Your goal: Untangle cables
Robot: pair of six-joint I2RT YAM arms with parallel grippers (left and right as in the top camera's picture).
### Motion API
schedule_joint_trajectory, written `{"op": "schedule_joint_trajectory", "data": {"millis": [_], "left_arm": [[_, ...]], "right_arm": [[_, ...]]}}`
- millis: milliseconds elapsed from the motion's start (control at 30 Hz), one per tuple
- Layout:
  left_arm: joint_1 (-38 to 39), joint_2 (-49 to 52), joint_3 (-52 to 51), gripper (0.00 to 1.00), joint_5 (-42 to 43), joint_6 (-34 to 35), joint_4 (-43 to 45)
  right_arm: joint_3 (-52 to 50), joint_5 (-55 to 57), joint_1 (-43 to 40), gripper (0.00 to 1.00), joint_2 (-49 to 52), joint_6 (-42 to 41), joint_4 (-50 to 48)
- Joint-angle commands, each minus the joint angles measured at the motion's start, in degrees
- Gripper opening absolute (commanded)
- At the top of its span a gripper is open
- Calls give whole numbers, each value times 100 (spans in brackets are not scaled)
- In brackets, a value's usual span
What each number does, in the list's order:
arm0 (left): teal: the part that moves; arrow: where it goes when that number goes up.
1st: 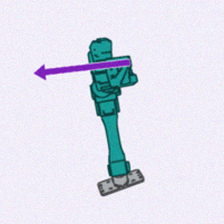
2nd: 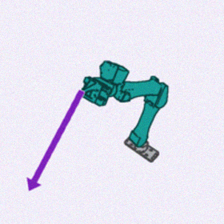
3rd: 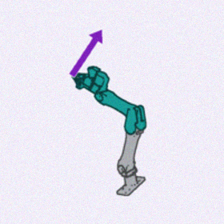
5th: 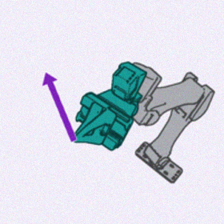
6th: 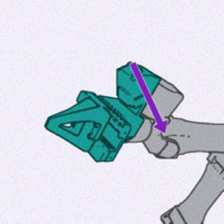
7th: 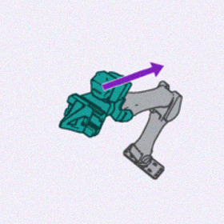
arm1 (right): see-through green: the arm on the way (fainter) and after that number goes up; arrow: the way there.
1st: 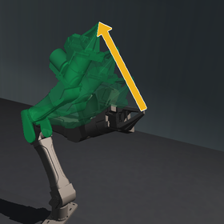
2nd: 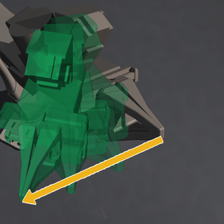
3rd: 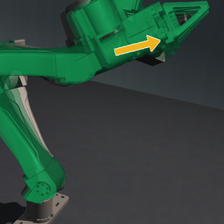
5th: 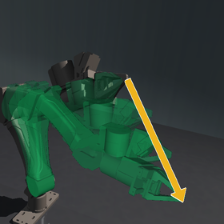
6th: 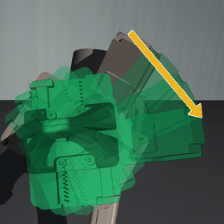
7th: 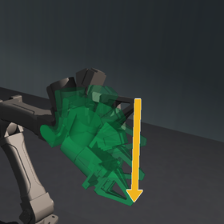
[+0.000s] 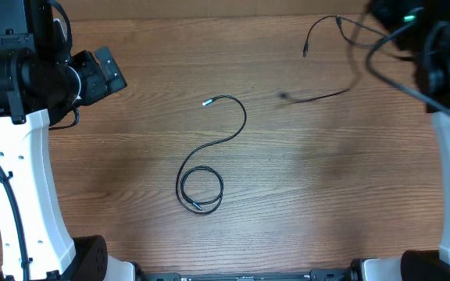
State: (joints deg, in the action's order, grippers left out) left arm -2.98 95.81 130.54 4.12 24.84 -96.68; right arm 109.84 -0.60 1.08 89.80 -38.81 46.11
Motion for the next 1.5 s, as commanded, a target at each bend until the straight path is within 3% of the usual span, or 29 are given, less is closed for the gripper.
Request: {"op": "schedule_joint_trajectory", "data": {"millis": [0,367,933,1167,1267,1467], "left_arm": [[42,17,70,100,20,-109,-11],[42,20,70,100,20,-107,7],[44,20,70,100,37,-107,4],[44,20,70,100,35,-107,-2],[44,20,68,100,35,-107,-11],[44,20,66,100,33,-107,11]], "right_arm": [[122,114,-479,4,-55,24,-76],[114,-94,-866,4,577,20,-341],[125,-3866,-866,4,931,-52,-1945],[125,-3392,-1001,4,822,-11,-1871],[122,-2498,-1174,4,828,11,-1292],[111,-1281,-1397,4,1032,809,-232]]}}
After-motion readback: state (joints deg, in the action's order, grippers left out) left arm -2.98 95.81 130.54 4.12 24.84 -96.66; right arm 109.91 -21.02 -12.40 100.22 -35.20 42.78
